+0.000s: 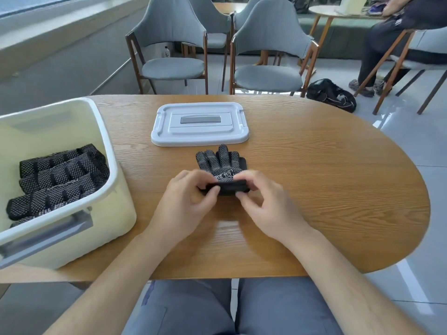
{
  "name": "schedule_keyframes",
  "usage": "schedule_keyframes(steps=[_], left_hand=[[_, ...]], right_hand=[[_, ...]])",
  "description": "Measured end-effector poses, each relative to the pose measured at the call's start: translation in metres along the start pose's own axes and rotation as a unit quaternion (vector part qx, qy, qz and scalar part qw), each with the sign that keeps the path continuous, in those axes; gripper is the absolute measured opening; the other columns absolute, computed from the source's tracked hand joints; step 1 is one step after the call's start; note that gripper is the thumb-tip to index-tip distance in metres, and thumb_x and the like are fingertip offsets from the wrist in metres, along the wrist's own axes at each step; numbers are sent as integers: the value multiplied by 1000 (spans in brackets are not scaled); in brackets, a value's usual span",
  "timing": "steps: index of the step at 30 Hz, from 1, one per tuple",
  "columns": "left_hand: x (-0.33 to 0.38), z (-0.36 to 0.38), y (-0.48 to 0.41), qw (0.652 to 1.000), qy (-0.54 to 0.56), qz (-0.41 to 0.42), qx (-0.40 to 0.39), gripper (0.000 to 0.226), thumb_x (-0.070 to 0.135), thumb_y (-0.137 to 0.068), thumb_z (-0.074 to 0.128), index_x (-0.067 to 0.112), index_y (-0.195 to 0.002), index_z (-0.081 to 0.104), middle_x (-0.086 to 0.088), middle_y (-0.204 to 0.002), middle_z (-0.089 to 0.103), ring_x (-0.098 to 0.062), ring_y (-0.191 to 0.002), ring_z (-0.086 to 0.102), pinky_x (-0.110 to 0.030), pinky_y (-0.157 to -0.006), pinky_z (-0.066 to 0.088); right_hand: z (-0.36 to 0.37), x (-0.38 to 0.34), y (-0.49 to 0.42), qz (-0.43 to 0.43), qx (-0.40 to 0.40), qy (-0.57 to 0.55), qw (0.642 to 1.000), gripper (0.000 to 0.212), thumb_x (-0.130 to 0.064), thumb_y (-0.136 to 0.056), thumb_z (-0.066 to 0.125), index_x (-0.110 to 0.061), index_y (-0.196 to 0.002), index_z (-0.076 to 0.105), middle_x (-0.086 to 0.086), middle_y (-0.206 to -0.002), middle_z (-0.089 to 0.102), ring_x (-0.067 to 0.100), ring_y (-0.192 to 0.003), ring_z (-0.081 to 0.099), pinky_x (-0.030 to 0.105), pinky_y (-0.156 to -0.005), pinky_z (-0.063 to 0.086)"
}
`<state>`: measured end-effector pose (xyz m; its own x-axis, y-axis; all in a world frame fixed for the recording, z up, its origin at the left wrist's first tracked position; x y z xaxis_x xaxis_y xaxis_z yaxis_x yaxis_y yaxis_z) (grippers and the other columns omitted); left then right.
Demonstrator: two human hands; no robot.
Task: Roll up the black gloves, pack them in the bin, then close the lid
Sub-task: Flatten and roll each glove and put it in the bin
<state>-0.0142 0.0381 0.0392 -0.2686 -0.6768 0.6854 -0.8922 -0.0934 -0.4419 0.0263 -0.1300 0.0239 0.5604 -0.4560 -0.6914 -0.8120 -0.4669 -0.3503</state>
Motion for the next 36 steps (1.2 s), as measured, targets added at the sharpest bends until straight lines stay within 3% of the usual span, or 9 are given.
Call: schedule_keyframes(steps=[4, 7, 11, 15, 20, 25, 29, 33, 36], left_hand=[[7, -15, -32, 974, 197, -93, 59, 29, 23, -90, 77, 23, -95, 48, 10, -76, 65, -17, -61, 50, -33, -61, 43], [18, -23, -59, 963, 249, -88, 58, 30, 27, -88, 79, 22, -92, 49, 3, -79, 66, -27, -65, 55, -38, -61, 46], [28, -30, -86, 953, 281, -98, 52, 25, 30, -87, 78, 20, -94, 56, -15, -102, 72, -44, -93, 67, -59, -77, 56], [31, -29, -96, 943, 307, -122, 40, 31, 30, -86, 79, 11, -106, 63, -17, -110, 70, -32, -104, 69, -46, -90, 59], [38, -17, -95, 922, 359, -145, 26, 20, 9, -92, 71, -1, -108, 64, -8, -92, 73, -12, -82, 71, -19, -71, 56], [36, -18, -92, 931, 335, -141, 37, 9, 14, -89, 76, 13, -94, 68, -14, -99, 74, -23, -92, 72, -35, -80, 60], [40, -25, -92, 945, 299, -118, 60, 21, 28, -82, 81, 25, -91, 62, -9, -95, 70, -36, -97, 68, -50, -80, 58], [51, -32, -95, 972, 209, -88, 54, 25, 26, -90, 76, 29, -112, 65, 6, -86, 70, -14, -86, 68, -31, -74, 55], [56, -34, -96, 986, 143, -80, 34, 12, 25, -91, 74, 23, -103, 73, 6, -90, 72, 1, -84, 63, -11, -71, 47]], right_hand=[[-39, -6, -34, 62, 118, -121, 984, 30, -16, -93, 73, -29, -108, 51, -5, -89, 68, 9, -80, 63, 22, -74, 51], [-61, -12, -58, 81, 154, -184, 967, 31, -17, -89, 78, -29, -97, 52, 0, -90, 72, 18, -84, 70, 34, -78, 58], [-79, -22, -79, 84, 151, -203, 964, 21, -17, -89, 79, -26, -92, 60, -1, -93, 75, 13, -87, 72, 26, -79, 58], [-87, -24, -86, 79, 146, -218, 962, 13, -17, -91, 77, -24, -94, 66, -2, -93, 77, 13, -88, 73, 24, -80, 57], [-87, -17, -80, 106, 149, -236, 954, 10, -19, -90, 79, -19, -97, 71, -1, -95, 77, 13, -89, 74, 21, -80, 56], [-86, -13, -73, 122, 143, -237, 953, 10, -20, -90, 79, -19, -95, 71, 0, -94, 78, 15, -90, 75, 30, -82, 60], [-89, -15, -69, 119, 155, -235, 952, 12, -18, -91, 78, -21, -93, 67, 0, -92, 78, 17, -88, 74, 33, -81, 59], [-92, -18, -68, 125, 125, -255, 951, 41, -20, -91, 77, -26, -127, 58, -6, -99, 79, 10, -90, 75, 21, -76, 59], [-95, -18, -68, 139, 88, -226, 960, 33, -25, -91, 77, -25, -123, 69, -9, -98, 79, 4, -91, 74, 15, -75, 54]])
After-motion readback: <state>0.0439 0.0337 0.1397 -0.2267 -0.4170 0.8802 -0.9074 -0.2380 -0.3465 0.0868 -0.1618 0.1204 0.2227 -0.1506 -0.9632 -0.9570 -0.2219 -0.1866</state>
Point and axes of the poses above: each hand's wrist, its own y-axis away from the middle knuckle, its own z-axis out of the palm, x = y × z, the point moved 10 cm from there along -y, towards the middle knuckle
